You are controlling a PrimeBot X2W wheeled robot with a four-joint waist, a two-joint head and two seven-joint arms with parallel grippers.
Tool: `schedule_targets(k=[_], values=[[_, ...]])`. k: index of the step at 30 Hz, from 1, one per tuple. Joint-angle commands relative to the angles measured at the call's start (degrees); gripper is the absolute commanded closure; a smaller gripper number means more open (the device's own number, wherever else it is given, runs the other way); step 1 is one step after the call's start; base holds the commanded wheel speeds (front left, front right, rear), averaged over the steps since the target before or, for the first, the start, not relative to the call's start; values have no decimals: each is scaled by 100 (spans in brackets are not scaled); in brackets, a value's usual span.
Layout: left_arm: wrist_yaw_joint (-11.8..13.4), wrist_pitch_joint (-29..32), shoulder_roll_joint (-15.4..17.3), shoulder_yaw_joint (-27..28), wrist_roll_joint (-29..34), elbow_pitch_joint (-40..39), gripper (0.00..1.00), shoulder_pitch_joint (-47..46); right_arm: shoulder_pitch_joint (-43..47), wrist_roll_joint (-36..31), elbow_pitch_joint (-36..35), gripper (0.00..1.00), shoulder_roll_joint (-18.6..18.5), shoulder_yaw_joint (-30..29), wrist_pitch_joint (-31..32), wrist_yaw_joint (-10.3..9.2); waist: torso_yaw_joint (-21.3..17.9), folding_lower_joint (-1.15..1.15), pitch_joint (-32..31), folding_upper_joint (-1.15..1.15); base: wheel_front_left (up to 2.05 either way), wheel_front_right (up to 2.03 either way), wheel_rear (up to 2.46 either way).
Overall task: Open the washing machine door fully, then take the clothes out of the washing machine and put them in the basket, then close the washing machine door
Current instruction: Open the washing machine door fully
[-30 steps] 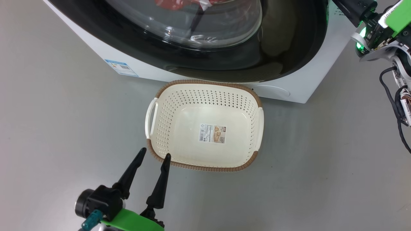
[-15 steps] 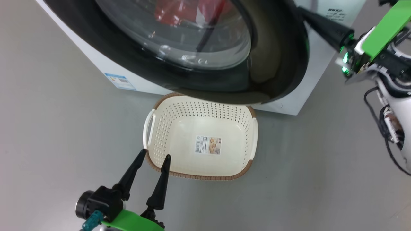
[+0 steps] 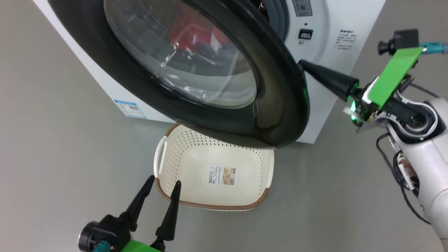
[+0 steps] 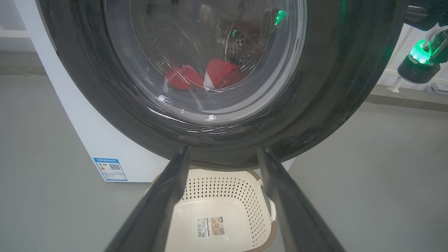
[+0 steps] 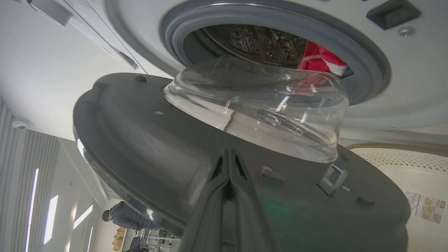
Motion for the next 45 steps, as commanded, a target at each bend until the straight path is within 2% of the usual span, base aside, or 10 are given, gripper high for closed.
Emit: schedule_targets(k=[1,24,34,35,36,39,40,41,42,45], values=[[-33,-70,82,208,64,-121,0,24,91,0,-173,100,86,2,45,30,-21,0,-73,0,0,0,0],[-33,-70,49,354,213,-171,0,394,1234,-201,-682,100,662,-16,713,30,-48,0,-574,0,0,0,0],[-33,-70,26,448,197,-219,0,414,1358,-368,-712,100,852,-311,585,30,-53,0,-543,0,0,0,0],[-33,-70,25,452,193,-220,0,415,1377,-405,-709,97,853,-341,553,30,-60,0,-543,0,0,0,0],[-33,-70,23,457,186,-220,0,416,1403,-453,-703,88,848,-359,527,30,-68,0,-545,0,0,0,0],[-33,-70,19,473,125,-231,0,417,1501,-617,-676,45,832,-399,400,30,-107,0,-551,0,0,0,0],[-33,-70,19,473,125,-231,0,417,1501,-617,-676,45,832,-399,400,30,-107,0,-551,0,0,0,0],[-33,-70,21,493,108,-230,0,424,1540,-678,-660,5,827,-409,343,30,-128,0,-559,0,0,0,0],[-33,-70,24,509,93,-229,0,429,1584,-736,-648,0,822,-419,283,30,-143,0,-560,0,0,0,0],[-33,-70,38,556,63,-220,0,447,1744,-824,-651,0,829,-472,119,30,-196,0,-583,0,0,0,0]])
